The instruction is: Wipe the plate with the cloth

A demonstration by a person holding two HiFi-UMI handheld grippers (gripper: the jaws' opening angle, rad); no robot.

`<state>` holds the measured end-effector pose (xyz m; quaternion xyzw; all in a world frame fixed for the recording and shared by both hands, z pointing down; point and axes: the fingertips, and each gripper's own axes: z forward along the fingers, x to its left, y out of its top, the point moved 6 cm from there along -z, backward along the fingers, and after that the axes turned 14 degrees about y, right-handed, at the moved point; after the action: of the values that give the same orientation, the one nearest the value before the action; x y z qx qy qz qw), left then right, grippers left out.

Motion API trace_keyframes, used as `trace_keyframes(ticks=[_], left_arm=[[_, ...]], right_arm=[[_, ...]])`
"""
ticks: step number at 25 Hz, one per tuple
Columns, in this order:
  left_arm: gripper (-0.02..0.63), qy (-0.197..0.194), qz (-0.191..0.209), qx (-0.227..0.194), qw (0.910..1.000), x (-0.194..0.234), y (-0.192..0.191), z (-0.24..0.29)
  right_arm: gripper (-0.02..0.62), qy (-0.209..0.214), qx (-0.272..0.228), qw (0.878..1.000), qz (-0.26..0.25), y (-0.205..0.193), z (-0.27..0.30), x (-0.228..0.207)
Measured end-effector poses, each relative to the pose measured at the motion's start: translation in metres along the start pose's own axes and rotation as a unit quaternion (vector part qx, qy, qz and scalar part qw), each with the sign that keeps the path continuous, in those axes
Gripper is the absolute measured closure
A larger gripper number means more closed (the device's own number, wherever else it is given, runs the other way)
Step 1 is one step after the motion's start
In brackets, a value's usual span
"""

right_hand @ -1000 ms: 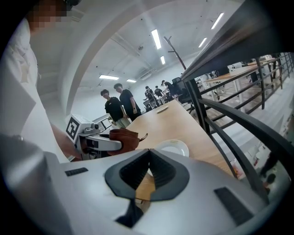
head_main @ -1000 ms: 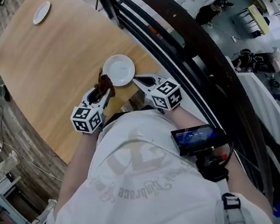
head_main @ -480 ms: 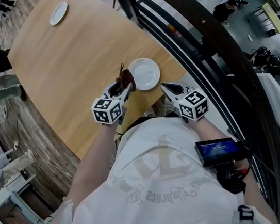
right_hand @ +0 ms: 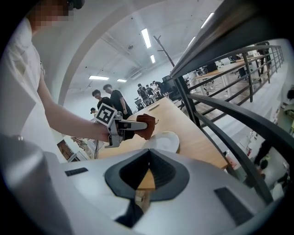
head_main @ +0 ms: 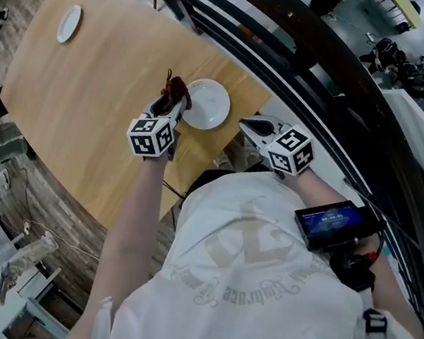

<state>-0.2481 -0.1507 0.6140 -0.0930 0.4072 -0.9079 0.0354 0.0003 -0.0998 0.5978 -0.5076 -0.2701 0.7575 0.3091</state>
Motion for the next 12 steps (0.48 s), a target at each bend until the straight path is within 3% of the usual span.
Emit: trace_keyframes(ticks=[4,12], left_arm=[[0.437,-0.012,0.006,0.020,0.9997,-0.014,0.002,0.016],[0.436,-0.029,0.007,0.055,0.9980,-0.036,-0.027,-0.014]], right_arm=[[0.581,-0.005,-0.012,1.000,0.014,0.000,-0.013,-0.012],[0.581,-0.002,-0.025,0.999,0.029,0.003,-0.015,-0.015]])
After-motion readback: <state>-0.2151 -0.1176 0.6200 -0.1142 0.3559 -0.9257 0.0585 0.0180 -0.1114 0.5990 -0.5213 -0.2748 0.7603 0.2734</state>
